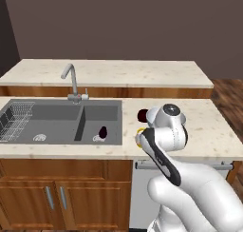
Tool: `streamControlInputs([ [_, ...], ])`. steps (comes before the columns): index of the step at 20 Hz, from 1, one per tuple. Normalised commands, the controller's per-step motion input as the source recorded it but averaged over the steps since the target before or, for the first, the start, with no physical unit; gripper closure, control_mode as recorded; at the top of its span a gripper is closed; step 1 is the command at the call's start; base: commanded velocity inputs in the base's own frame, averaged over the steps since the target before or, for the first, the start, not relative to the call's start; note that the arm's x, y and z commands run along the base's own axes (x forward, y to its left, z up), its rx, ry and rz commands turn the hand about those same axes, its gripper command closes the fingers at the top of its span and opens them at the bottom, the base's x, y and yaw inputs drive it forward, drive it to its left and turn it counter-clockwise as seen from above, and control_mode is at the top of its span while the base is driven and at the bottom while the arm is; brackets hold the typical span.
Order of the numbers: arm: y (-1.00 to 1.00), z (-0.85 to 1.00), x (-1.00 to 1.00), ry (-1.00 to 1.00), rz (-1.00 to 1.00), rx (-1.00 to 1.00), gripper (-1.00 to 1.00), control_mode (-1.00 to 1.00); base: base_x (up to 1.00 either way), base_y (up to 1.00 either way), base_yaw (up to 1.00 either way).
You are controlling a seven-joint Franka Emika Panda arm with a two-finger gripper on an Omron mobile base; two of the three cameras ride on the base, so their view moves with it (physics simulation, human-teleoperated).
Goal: Clear the mugs and bowl far away from the sink.
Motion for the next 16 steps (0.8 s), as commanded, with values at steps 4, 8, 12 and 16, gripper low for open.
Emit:
streamControlInputs([
  [4,0.00,-0.25,0.30,0.00,0.00,0.00,-1.00,-1.00,0.00,0.00,0.00],
  [8,0.00,-0.19,0.14,0.00,0.00,0.00,-1.00,-1.00,0.00,0.00,0.00],
  [12,0.00,-0.18,0.00,0.00,0.00,0.00,-1.00,-1.00,0.00,0.00,0.00],
  [16,0.00,-0.28,0.12,0.01,0.00,0.00,-1.00,-1.00,0.00,0.00,0.00],
])
